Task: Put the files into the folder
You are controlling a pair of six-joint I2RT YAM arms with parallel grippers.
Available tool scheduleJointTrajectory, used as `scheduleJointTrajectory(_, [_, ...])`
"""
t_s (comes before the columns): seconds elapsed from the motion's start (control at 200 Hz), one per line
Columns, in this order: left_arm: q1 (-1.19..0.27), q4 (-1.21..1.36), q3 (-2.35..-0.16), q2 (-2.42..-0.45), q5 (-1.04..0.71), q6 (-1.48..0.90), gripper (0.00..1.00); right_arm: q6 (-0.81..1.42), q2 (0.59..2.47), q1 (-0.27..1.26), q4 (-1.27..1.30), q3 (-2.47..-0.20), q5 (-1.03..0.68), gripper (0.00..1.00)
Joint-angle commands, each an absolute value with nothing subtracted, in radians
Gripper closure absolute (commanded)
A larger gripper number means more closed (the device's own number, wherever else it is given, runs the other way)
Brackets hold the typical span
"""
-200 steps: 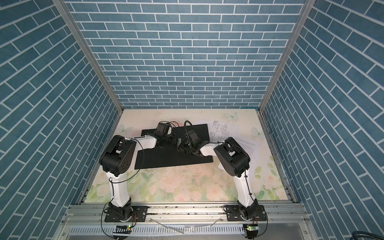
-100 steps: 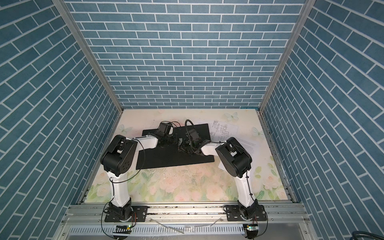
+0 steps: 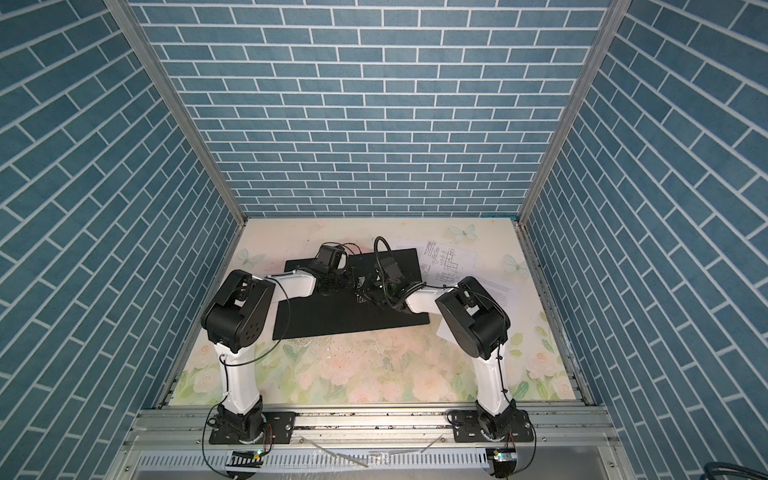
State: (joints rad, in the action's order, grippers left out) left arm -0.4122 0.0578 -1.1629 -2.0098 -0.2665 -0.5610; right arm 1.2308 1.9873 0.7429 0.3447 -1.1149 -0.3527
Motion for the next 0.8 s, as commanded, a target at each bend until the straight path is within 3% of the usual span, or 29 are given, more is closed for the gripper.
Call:
scheduleJointTrajectory(0.0, [-0.41, -0.082, -1.121, -2.084, -0.244, -0.563, 0.91, 1.227, 1.953, 0.721, 0.444, -0.996, -0.338, 0.85])
scheduleJointTrajectory(0.32, [-0.41, -0.091, -1.115, -2.067, -0.245, -0.56, 0.9, 1.193, 1.927, 0.66, 0.453, -0.831, -0.267, 0.8])
scheduleJointTrajectory(0.48, [-0.41, -0.071, -1.099, -2.037, -0.267, -0.586, 0.84, 1.167, 1.962, 0.659, 0.381, -0.837, -0.267, 0.81])
scheduleJointTrajectory(0.6, [-0.408, -0.08, -1.107, -1.998, -0.27, -0.601, 0.73, 1.17, 1.971, 0.66, 0.383, -0.818, -0.267, 0.81])
scheduleJointTrajectory(0.795, [-0.405, -0.079, -1.11, -1.933, -0.253, -0.631, 0.45, 1.167, 1.987, 0.66, 0.404, -0.807, -0.278, 0.82])
